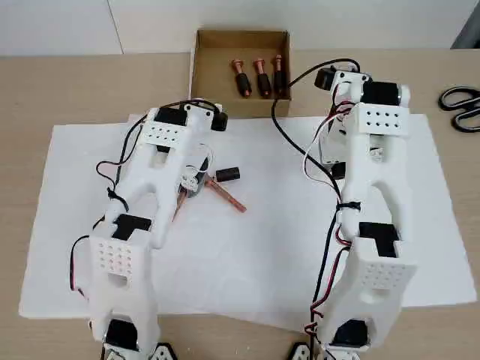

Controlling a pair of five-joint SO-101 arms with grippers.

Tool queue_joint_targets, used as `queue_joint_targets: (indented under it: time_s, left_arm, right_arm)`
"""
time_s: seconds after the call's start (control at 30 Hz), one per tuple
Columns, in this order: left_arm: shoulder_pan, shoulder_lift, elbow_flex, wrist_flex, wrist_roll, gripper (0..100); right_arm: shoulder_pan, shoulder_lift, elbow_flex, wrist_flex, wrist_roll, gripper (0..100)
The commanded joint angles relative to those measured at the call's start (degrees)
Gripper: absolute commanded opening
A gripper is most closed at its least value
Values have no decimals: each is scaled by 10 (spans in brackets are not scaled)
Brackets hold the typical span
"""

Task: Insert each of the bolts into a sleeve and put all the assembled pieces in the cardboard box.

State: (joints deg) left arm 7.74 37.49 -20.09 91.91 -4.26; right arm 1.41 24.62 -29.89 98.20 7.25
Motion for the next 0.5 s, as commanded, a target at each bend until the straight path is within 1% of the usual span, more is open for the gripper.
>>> queue_joint_targets:
  time_s: [0.0,0.3,0.4,0.47]
  left_arm:
    - [1,1,-7,-11,4,75]
    - [1,5,-1,-24,4,73]
    - [1,4,-4,-24,4,8]
    - [1,1,-5,-24,4,8]
  right_arm:
    - [6,-40,-3,5,0,6]
    - [6,-40,-3,5,0,6]
    - [6,-40,-3,5,0,6]
    - [5,-40,-3,5,0,6]
